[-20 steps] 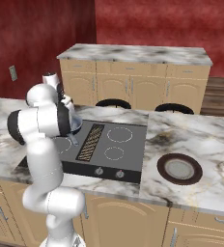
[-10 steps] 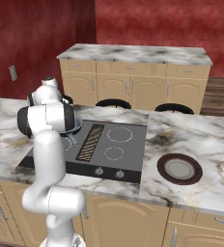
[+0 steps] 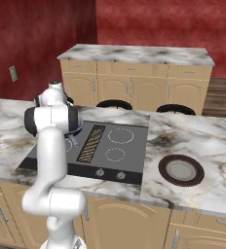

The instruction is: Pick up the butter stick and place it in the pan. Then turn on the burner for the pan.

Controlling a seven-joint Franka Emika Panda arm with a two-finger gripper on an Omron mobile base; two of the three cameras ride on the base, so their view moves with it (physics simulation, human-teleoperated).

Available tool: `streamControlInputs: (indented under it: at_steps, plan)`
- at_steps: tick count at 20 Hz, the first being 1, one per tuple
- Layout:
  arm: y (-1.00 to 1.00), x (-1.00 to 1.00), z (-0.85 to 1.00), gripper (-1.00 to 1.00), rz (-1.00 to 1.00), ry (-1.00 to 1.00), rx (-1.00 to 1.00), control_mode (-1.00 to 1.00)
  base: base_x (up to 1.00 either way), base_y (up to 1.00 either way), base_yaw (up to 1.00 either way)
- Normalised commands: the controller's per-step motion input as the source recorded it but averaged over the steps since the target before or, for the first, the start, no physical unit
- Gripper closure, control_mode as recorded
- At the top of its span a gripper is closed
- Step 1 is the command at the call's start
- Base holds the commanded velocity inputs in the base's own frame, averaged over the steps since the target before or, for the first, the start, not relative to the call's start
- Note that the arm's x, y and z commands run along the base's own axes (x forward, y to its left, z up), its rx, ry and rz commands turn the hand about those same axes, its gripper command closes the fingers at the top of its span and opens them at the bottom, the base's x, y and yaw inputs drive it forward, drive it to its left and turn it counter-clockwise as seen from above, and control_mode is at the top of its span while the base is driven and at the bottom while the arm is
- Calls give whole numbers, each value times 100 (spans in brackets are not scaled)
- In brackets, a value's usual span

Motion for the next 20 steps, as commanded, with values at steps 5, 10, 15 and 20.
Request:
streamControlInputs:
  at_steps: [5, 10, 15, 20]
  plan:
    - [0, 34, -22, 100, 0, 0, 3, -100, 0, 0, 0]
    - [0, 22, -21, 100, 0, 0, 0, -100, 0, 0, 0]
    - [0, 9, -21, 100, 0, 0, 0, -100, 0, 0, 0]
    - [0, 1, -9, 100, 1, 1, 0, -100, 0, 0, 0]
